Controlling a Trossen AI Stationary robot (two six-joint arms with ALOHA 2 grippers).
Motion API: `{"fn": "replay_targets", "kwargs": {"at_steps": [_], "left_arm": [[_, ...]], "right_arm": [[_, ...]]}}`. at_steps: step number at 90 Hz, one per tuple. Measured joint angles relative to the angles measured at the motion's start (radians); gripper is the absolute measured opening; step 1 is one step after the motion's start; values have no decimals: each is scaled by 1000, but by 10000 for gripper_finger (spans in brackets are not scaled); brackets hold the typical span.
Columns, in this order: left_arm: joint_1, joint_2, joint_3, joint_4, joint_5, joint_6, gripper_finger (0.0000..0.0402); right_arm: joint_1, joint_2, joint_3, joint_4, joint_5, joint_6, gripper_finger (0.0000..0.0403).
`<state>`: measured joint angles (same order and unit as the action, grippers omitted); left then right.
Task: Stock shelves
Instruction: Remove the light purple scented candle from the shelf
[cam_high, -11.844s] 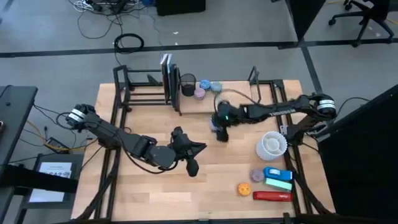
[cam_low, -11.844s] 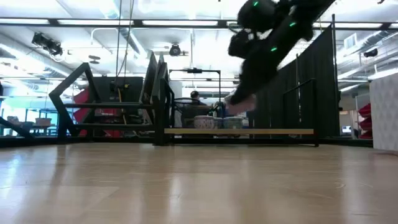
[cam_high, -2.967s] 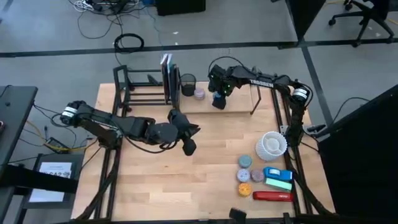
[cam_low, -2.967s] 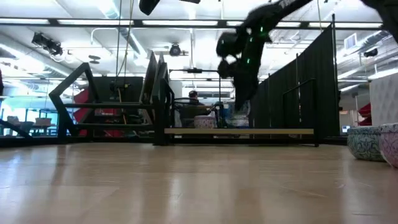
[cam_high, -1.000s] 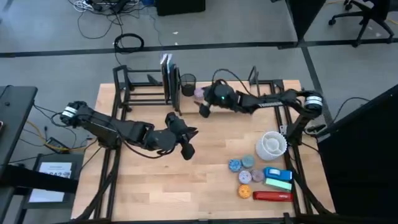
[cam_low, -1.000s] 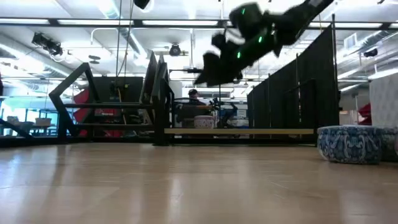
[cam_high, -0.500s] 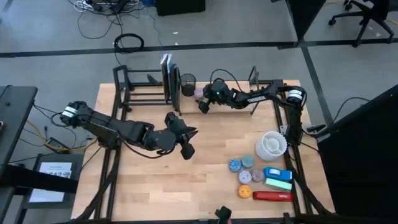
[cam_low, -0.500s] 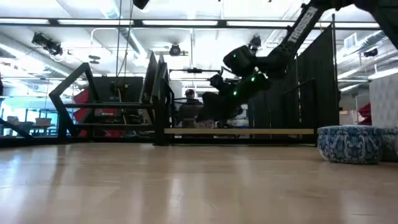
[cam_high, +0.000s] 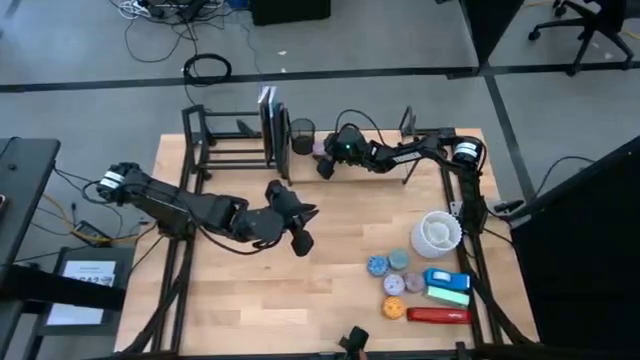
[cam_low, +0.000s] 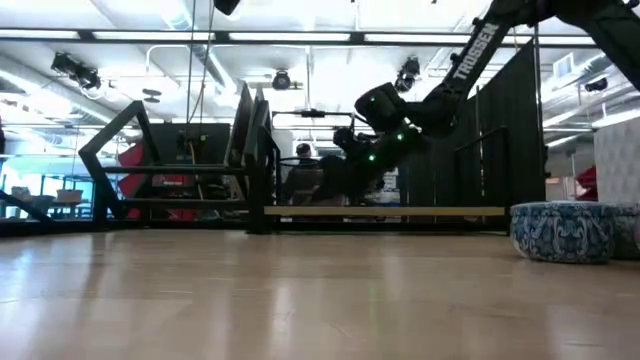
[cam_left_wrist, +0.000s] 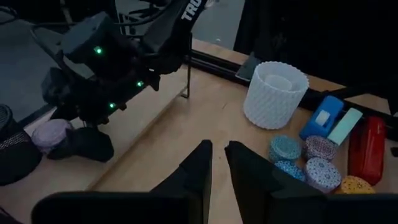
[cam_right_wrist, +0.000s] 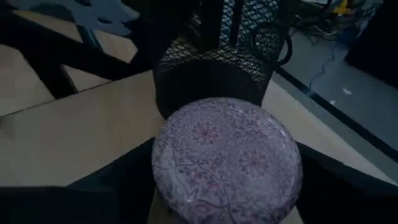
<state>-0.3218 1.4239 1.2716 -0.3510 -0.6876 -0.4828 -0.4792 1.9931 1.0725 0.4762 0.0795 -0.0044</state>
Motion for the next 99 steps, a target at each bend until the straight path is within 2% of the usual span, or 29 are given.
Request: {"fn": "replay_targets", "kwargs": {"at_steps": [14, 27, 38, 61, 67, 84, 99], "left_arm": [[0, 0, 0, -1, 0, 0, 37], [0, 0, 0, -5, 0, 0, 37], [-1, 0, 0, -11, 0, -1, 37], [-4, 6, 0, -5, 0, -1, 37], [-4, 6, 0, 3, 0, -1, 37], [-4, 8, 0, 26, 0, 0, 37], [-4, 9, 0, 26, 0, 0, 37]], "right_arm": [[24, -80, -1, -132, -4, -3, 259], [93, -210, -47, -267, -6, -62, 259], [187, -355, -132, -336, -25, -79, 259], [468, -605, -375, -376, -61, 65, 259], [541, -643, -433, -378, -22, 131, 259], [698, -667, -556, -381, 168, 305, 259], [754, -668, -619, -388, 206, 418, 259]]}}
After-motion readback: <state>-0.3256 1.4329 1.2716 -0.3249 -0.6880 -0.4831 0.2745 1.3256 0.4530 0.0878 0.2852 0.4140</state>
